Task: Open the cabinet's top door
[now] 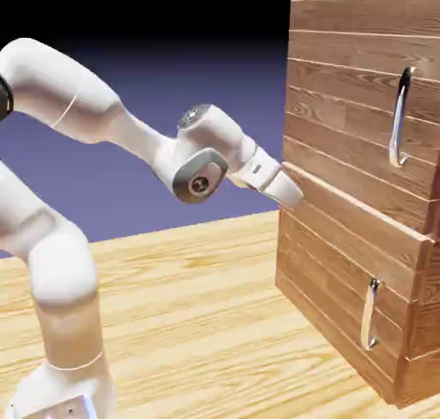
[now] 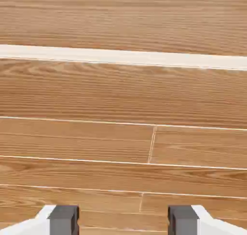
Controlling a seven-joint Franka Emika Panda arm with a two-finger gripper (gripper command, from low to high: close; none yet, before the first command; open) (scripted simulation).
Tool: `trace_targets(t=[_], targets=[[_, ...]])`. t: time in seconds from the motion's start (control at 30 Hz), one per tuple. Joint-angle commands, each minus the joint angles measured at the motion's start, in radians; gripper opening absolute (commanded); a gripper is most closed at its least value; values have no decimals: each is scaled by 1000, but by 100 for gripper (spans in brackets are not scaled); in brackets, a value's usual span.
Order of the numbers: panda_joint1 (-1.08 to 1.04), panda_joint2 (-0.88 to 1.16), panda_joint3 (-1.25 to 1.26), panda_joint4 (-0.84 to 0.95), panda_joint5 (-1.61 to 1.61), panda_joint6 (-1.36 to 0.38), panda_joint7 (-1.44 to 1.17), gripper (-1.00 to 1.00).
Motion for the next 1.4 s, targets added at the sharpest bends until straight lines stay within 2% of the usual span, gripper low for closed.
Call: trace_targets(t=[0.0,1.37], targets=[[17,-8,-22,13,-44,2,28,0],[706,-325,-902,537,-1827,98,1183,0]])
